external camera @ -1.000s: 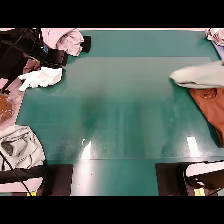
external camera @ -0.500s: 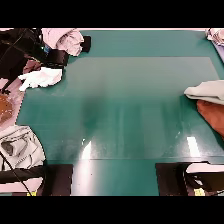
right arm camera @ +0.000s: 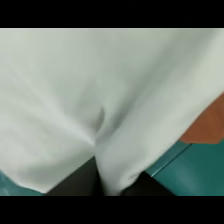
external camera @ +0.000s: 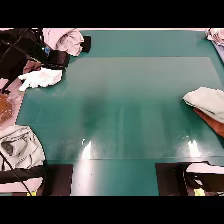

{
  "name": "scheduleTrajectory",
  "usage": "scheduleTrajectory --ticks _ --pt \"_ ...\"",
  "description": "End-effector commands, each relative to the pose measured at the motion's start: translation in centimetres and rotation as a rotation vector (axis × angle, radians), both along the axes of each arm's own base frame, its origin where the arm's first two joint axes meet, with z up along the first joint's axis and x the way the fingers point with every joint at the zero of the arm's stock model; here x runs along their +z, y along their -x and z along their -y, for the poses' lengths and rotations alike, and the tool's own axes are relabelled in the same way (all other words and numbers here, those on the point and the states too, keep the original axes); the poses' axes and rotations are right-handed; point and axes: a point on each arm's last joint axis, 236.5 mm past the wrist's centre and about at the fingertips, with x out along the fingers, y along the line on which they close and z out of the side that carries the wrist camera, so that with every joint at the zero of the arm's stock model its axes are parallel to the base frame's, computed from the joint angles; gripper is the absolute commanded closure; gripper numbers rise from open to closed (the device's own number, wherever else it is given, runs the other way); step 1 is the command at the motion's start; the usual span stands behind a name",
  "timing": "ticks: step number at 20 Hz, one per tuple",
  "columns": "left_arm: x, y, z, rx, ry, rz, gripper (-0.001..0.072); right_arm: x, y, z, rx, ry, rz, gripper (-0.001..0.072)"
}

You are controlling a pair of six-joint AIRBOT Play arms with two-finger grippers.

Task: Fold the shirts.

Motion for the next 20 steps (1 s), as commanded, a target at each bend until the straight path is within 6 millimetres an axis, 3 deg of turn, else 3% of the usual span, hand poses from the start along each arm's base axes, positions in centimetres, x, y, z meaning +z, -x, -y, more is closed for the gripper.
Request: scheduleTrajectory --ticks 1,2,4,7,8,9,11,12,13,14,15,18,20 --pt "0.0 0.1 0.0 -0.001 -0.001 -0.005 0.0684 -4.5 3.4 1.5 -0.051 0.016 -0.107 0.0333" --pt "0.0 0.1 0.0 -0.001 -0.002 -0.005 0.0683 -5.5 4.4 1.2 -0.061 -0.004 -0.140 0.0194" --pt "0.0 0.1 0.0 -0.001 -0.001 -0.004 0.0683 -6.2 5.9 0.9 -0.083 -0.037 -0.171 0.0051" --pt "0.2 -0.2 0.1 0.000 0.005 0.011 0.0683 -3.8 4.6 1.6 -0.081 0.006 -0.131 0.0018" --pt "0.3 -0.4 0.1 0.001 0.008 0.020 0.0683 -2.1 2.9 2.1 -0.065 0.048 -0.079 0.0018" --pt "0.4 -0.6 0.2 0.001 0.012 0.032 0.0683 -0.2 -0.1 2.1 -0.033 0.078 0.022 0.0020" --pt "0.8 -1.3 0.4 0.005 0.020 0.062 0.0683 4.1 -7.7 0.1 0.073 0.091 0.290 0.0034" --pt "0.9 -1.5 0.3 0.008 0.021 0.073 0.0683 6.3 -11.4 -2.1 0.160 0.078 0.427 0.0128" --pt "1.0 -1.6 0.2 0.012 0.017 0.077 0.0683 8.8 -14.9 -4.9 0.266 0.066 0.556 0.0372" --pt "1.0 -1.6 0.2 0.012 0.017 0.077 0.0684 10.8 -17.5 -8.0 0.362 0.057 0.652 0.0555" --pt "1.0 -1.7 0.2 0.012 0.018 0.080 0.0683 12.4 -19.5 -11.3 0.482 0.059 0.725 0.0692" --pt "1.2 -1.9 0.0 0.018 0.012 0.093 0.0684 14.9 -22.7 -21.5 0.896 0.115 0.819 0.0693" --pt "2.0 -1.8 -0.5 0.028 0.006 0.121 0.0683 16.1 -23.3 -26.2 1.014 0.122 0.869 0.0694"
